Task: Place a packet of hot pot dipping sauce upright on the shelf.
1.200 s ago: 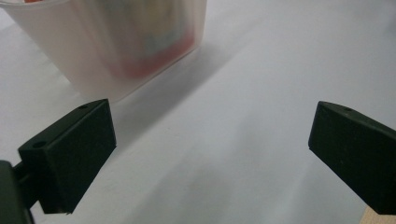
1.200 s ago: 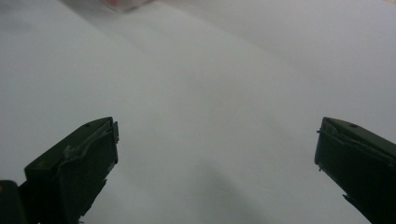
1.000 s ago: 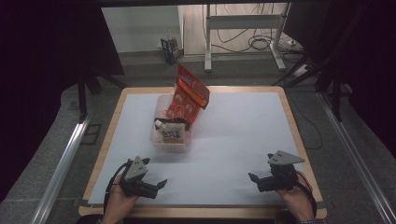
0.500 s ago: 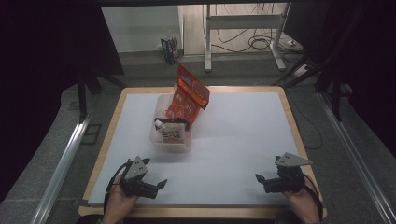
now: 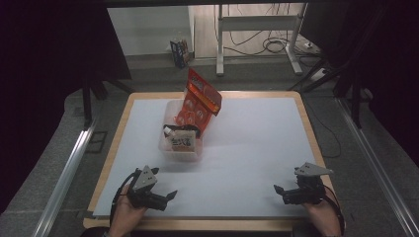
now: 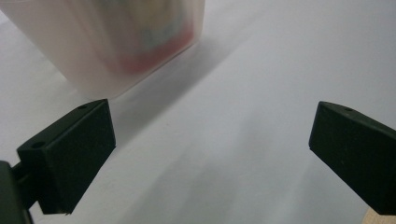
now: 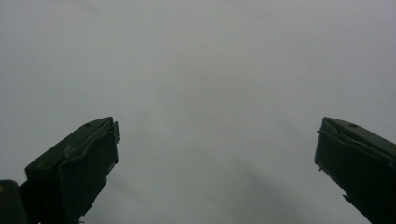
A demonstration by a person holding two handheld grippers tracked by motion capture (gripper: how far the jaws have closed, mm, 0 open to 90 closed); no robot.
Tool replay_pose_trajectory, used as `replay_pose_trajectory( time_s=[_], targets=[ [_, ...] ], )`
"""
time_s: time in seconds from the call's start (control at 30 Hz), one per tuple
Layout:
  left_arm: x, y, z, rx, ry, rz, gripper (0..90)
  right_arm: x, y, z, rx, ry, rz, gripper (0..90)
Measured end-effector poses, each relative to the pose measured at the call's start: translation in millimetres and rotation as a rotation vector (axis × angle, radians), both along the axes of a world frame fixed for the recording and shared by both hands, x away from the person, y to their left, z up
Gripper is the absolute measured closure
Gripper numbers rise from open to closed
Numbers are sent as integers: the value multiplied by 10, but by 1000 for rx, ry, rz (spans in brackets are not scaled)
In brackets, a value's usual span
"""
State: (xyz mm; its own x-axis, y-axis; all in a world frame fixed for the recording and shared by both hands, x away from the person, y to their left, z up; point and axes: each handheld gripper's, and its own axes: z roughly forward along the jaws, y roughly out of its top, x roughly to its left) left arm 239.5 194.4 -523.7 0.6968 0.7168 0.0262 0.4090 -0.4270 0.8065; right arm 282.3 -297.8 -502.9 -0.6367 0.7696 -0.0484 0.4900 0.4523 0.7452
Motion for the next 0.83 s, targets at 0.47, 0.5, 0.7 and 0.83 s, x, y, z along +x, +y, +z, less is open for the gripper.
replay_pose_trajectory(
  time_s=[0.47,0.5,0.7,0.83],
  targets=[
    [0,-23,-14,24,1,-5,2,31,-19,-64,9,48,4,0],
    [1,-23,-15,25,1,-5,2,33,-19,-69,8,52,4,0],
    [0,-27,-17,32,0,-5,1,42,-20,-93,2,73,4,0],
    [2,-30,-14,29,-2,-3,1,44,-22,-93,7,74,4,0]
  ],
)
